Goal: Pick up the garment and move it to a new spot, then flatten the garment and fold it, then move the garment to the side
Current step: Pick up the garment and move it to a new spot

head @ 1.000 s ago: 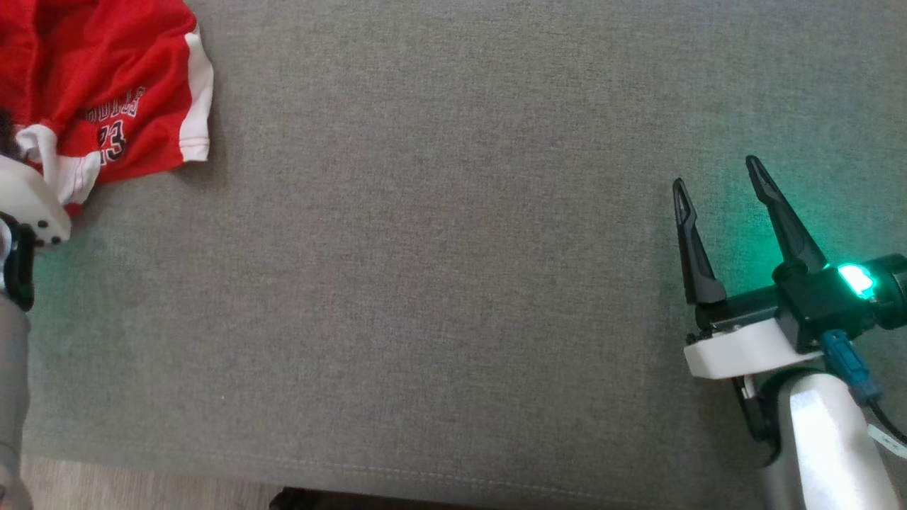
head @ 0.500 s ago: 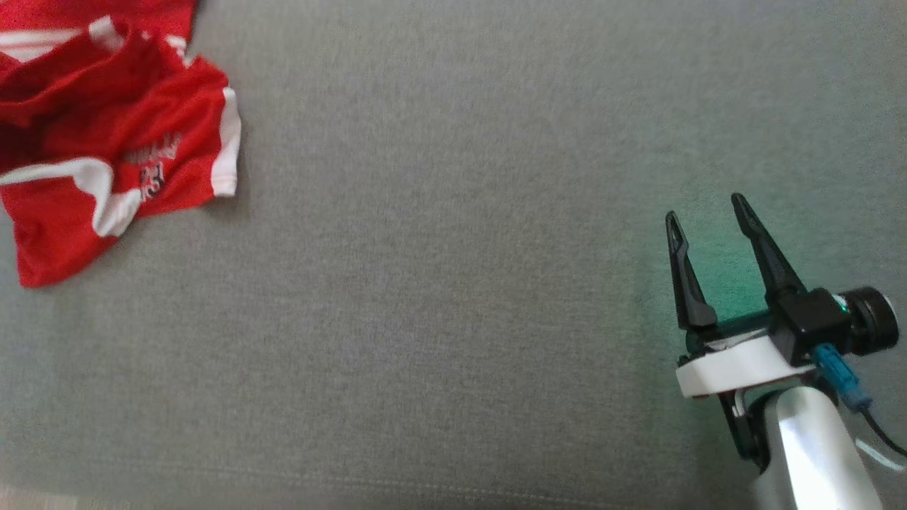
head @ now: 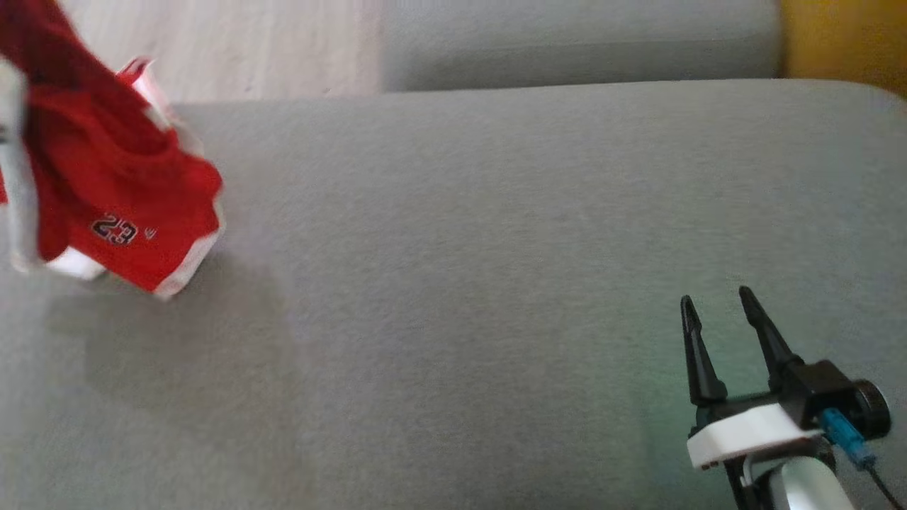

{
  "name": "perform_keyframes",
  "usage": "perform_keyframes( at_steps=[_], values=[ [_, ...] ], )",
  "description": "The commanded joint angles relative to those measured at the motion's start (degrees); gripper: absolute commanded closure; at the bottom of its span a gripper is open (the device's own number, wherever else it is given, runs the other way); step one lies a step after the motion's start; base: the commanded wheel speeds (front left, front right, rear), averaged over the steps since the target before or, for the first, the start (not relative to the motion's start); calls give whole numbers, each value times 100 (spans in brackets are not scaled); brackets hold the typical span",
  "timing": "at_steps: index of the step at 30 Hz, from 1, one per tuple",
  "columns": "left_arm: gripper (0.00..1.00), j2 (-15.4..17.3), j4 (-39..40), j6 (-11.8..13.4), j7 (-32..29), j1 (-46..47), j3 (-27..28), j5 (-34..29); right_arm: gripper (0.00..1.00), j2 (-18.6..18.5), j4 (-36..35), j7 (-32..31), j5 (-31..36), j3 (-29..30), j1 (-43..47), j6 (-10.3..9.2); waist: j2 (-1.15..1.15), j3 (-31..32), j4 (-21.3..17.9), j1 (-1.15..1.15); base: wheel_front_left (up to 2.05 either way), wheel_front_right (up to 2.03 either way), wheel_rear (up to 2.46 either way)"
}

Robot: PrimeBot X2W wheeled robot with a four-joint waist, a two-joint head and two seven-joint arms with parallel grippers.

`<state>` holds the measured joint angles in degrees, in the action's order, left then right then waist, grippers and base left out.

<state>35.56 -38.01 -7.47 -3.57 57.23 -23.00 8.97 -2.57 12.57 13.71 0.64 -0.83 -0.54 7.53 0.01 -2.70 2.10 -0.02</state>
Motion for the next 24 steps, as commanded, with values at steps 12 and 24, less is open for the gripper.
perform_keyframes(
  at_steps=[12,24],
  values=[
    [100,-1431,1318,130,-146,-196,-758,610,0,-31,-61,109,-199,-276,-324,-4,-1,-390,-1086,2,0,0,0],
    [100,-3167,-185,258,1008,-604,-1606,774,0,-31,20,128,-407,-444,-780,-4,-1,-1258,-1505,2,0,0,0]
  ],
)
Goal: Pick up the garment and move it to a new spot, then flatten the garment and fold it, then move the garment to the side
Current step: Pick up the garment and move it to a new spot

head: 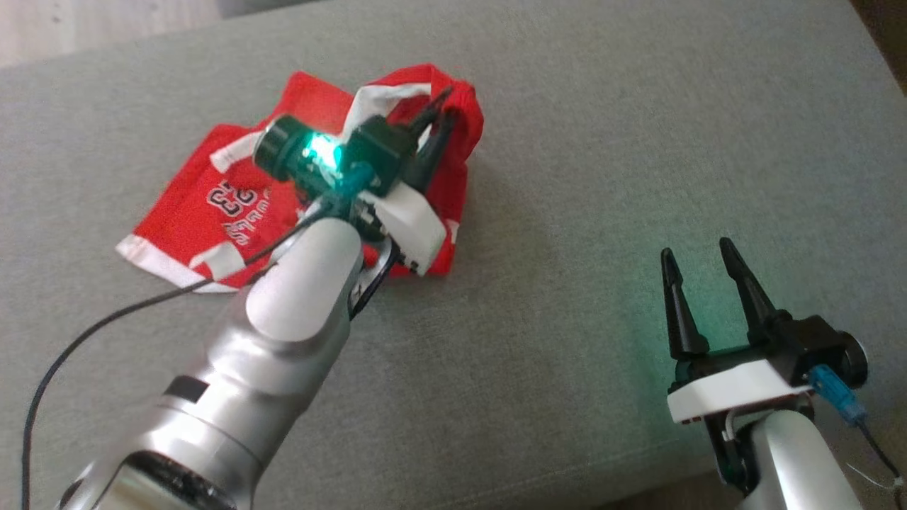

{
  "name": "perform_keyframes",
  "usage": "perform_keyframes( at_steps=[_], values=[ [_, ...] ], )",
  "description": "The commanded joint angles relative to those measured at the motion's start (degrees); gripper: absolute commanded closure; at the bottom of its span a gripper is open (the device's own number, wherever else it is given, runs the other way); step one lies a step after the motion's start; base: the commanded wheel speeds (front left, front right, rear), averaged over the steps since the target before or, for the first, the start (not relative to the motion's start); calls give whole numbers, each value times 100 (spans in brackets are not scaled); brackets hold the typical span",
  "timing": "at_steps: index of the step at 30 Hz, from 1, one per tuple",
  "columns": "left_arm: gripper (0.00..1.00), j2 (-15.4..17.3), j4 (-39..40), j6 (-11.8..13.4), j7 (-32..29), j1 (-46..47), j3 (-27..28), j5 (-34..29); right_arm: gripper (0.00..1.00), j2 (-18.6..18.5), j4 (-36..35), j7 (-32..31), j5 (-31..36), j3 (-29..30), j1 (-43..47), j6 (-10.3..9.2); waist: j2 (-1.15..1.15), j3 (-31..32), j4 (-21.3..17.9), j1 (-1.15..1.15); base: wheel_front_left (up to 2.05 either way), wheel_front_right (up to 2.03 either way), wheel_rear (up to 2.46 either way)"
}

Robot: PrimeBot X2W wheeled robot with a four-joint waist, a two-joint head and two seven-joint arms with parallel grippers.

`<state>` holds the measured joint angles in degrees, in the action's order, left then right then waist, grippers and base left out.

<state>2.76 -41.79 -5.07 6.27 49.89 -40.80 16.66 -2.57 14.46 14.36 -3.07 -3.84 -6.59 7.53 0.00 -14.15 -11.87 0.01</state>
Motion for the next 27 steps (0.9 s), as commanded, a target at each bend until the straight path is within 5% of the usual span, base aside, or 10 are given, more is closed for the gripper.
perform_keyframes(
  at_steps=[1,3,6,16,27],
  values=[
    [100,77,63,12,85,121,96,27,0,-31,-176,62,-48,-156,-187,-4,0,-155,-129,-1,0,0,0],
    [100,35,-136,34,200,98,-85,45,0,-31,-174,62,-68,-170,-188,-4,0,-205,-146,-1,0,0,0],
    [0,17,-278,57,333,67,-389,147,0,-31,-146,62,-87,-197,-196,-4,0,-246,-141,-1,0,0,0],
    [0,13,-137,322,550,-54,-1226,811,0,-31,-14,63,-122,-244,-163,-4,0,-5,177,-1,0,0,0],
    [0,29,-153,625,851,-538,-1105,1260,0,-31,85,63,-11,-56,6,-4,0,769,656,-1,0,0,0]
  ],
)
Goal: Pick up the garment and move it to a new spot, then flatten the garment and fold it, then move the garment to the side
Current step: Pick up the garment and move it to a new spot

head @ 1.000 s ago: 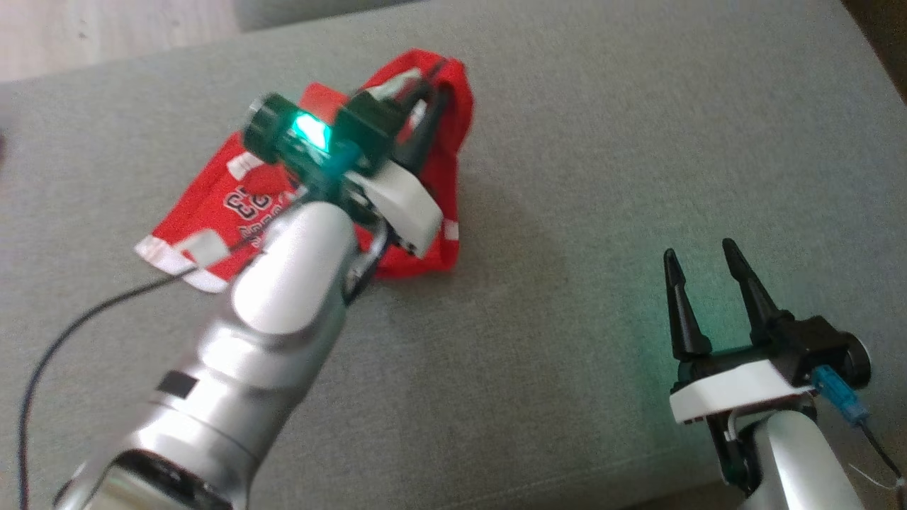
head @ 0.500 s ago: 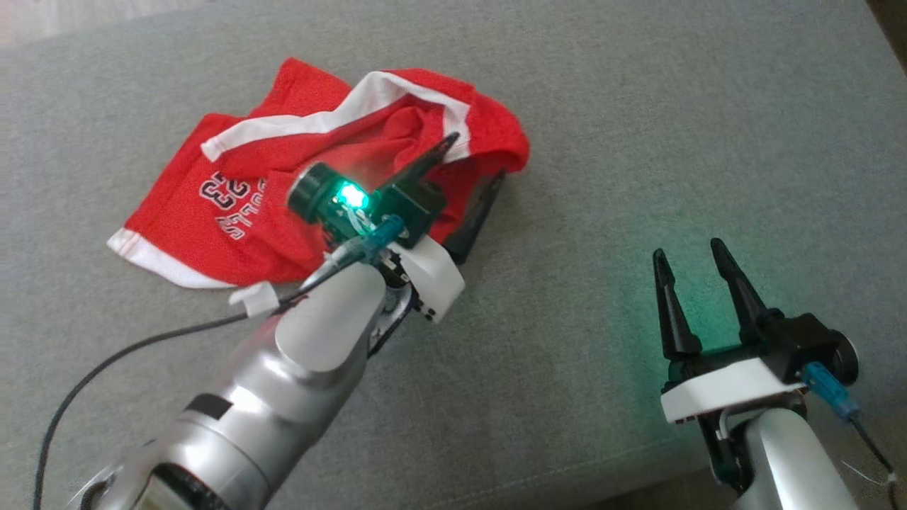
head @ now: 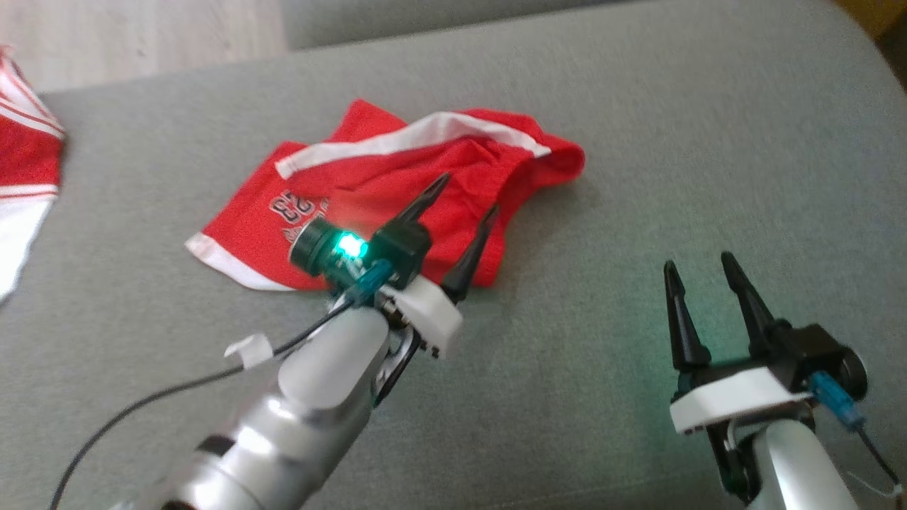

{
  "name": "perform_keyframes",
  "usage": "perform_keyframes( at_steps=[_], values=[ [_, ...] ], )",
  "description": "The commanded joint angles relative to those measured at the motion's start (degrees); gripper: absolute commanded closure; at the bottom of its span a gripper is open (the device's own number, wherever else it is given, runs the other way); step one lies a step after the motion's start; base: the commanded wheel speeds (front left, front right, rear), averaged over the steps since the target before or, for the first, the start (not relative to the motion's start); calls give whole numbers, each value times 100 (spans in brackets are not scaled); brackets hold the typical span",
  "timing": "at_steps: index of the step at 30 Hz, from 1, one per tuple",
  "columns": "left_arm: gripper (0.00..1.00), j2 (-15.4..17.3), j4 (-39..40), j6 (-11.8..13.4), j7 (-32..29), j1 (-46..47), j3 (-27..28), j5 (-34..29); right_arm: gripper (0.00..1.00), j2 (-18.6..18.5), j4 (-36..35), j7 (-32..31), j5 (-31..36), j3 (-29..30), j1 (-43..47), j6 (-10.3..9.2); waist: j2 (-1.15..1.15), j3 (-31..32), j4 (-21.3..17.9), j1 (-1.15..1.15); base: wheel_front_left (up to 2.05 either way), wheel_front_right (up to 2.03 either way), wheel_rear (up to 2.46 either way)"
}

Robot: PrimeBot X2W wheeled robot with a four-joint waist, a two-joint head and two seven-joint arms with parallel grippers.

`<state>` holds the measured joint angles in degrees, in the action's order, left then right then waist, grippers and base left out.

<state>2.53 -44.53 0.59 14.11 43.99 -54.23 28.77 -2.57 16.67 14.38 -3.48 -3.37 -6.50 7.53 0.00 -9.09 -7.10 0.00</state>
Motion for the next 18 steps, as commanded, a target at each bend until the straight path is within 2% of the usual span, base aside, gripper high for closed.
perform_keyframes(
  at_steps=[1,8,9,11,18],
  values=[
    [0,77,134,81,74,-40,287,73,0,-31,-125,62,42,-75,31,-4,0,361,233,0,0,0,0],
    [0,391,594,320,86,-782,731,111,0,-31,-36,62,43,74,245,-4,0,861,531,0,0,0,0],
    [0,512,789,404,87,-1080,887,113,0,-31,-27,62,36,91,324,-4,0,970,623,0,0,0,0],
    [0,574,903,445,87,-1241,975,118,0,-31,-26,62,26,88,365,-4,0,1020,668,0,0,0,0],
    [0,1034,1811,821,88,-2425,1681,87,0,-31,-23,62,-118,-5,619,-4,0,1245,886,0,0,0,0]
  ],
)
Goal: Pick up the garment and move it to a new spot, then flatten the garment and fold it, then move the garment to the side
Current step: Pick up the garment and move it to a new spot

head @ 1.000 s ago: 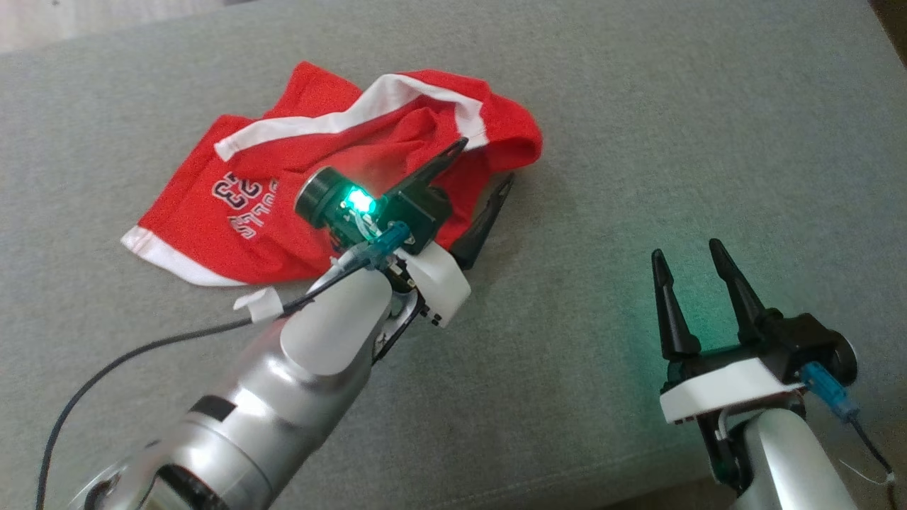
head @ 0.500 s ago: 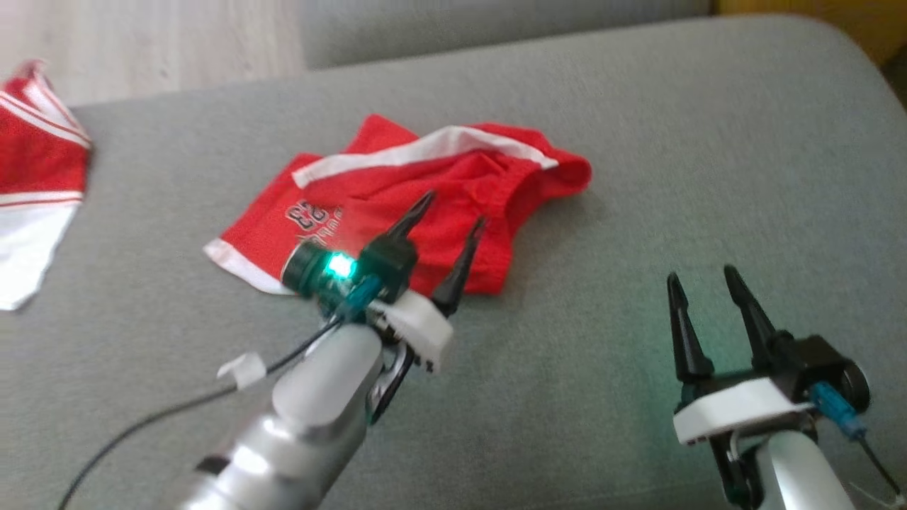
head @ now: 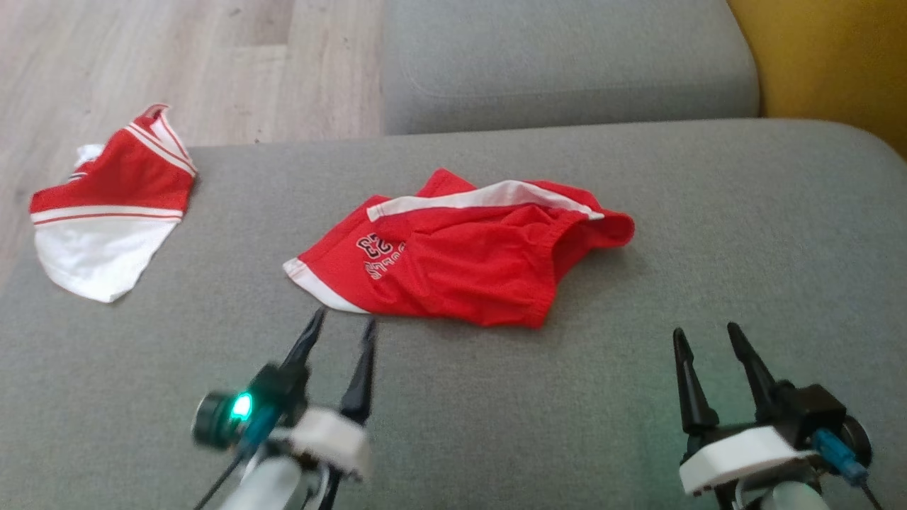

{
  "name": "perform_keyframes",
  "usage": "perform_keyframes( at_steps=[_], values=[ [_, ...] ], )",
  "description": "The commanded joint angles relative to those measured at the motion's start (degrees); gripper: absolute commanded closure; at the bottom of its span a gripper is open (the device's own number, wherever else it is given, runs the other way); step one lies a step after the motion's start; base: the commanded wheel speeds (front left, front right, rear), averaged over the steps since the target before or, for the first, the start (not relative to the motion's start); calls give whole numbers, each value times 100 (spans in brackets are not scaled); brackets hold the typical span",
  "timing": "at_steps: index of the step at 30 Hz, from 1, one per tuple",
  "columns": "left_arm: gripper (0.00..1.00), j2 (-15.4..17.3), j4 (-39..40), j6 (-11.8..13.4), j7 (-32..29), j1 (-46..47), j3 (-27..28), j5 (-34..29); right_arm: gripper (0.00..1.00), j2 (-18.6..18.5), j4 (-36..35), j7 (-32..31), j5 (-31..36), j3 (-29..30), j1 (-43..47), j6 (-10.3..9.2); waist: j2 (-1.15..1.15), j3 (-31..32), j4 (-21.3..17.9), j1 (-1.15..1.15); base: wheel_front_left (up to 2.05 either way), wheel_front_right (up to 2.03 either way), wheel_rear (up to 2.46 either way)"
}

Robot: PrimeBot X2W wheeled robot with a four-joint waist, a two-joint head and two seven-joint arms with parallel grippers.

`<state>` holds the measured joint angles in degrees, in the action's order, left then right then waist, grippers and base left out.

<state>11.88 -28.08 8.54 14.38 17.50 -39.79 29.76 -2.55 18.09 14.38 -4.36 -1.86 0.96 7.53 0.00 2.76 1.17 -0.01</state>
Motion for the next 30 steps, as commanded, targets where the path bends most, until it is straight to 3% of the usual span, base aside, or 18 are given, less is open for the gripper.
perform_keyframes(
  at_steps=[1,10,17,30],
  values=[
    [0,159,291,61,61,51,331,-20,0,-32,-158,62,-48,-172,-102,-4,0,81,76,1,0,0,0],
    [0,502,1273,308,62,-1273,1106,-110,0,-32,-167,62,-165,-189,72,-4,0,242,208,1,0,0,0],
    [0,403,1710,402,62,-1779,1518,-148,0,-32,-107,62,-251,-137,162,-4,0,290,273,1,0,0,0],
    [0,304,1712,301,62,-1989,1733,-314,0,-32,9,62,-349,-222,145,-4,0,308,308,1,0,0,0]
  ],
)
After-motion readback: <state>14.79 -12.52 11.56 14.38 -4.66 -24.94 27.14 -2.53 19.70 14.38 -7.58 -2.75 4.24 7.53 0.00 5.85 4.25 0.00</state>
